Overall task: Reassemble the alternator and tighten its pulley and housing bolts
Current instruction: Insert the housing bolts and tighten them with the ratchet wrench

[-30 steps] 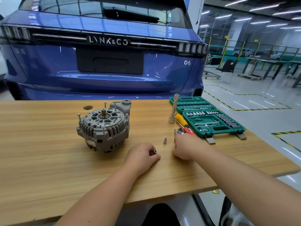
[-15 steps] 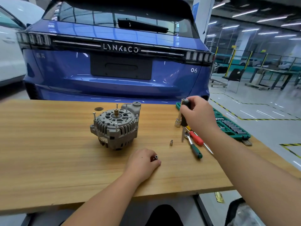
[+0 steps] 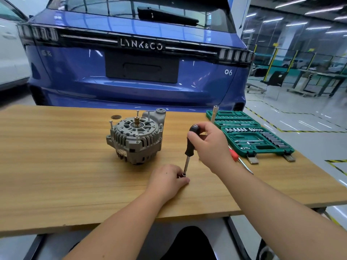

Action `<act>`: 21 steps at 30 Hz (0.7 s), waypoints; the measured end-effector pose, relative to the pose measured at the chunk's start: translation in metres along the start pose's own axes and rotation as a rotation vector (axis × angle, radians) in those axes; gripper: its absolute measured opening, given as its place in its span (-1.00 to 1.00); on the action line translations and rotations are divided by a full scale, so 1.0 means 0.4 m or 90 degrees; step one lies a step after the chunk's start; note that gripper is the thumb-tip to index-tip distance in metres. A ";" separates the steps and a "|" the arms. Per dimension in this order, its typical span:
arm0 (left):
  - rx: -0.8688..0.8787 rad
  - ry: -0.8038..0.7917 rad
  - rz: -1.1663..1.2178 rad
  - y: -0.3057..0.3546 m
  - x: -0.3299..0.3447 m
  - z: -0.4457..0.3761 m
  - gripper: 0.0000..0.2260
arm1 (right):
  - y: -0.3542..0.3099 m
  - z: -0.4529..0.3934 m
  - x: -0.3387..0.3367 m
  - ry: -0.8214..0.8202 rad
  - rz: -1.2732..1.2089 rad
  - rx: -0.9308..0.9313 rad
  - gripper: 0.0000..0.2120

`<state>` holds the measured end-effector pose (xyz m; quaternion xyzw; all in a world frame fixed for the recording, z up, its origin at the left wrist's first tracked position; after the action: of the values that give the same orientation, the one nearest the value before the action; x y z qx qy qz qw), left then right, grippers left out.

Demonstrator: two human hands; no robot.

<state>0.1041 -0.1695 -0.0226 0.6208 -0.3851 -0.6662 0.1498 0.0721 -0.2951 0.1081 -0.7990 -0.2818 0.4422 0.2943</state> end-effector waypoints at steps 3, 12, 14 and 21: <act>-0.003 -0.005 -0.007 0.005 -0.004 0.001 -0.78 | -0.003 0.002 -0.001 0.003 -0.013 0.001 -0.85; -0.010 -0.001 -0.006 -0.007 0.002 -0.001 -0.75 | -0.030 0.047 0.037 -0.034 0.084 -0.076 -0.80; -0.007 -0.006 -0.006 -0.008 0.004 -0.001 -0.75 | -0.048 0.055 0.018 -0.009 0.062 -0.099 -0.77; 0.001 -0.004 0.004 -0.007 0.005 -0.003 -0.84 | -0.061 0.018 -0.019 0.008 0.064 -0.090 -0.83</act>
<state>0.1057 -0.1695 -0.0258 0.6178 -0.3881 -0.6673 0.1499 0.0575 -0.2827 0.1266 -0.8337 -0.2700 0.4305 0.2161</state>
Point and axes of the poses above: each hand's wrist, its own z-axis away from the middle knuckle, its own x-axis out of the palm, y = z × x, the point moved 10 cm from there along -z, towards the middle knuckle, and after that the axes turned 9 degrees about z, right-handed, at the moved point
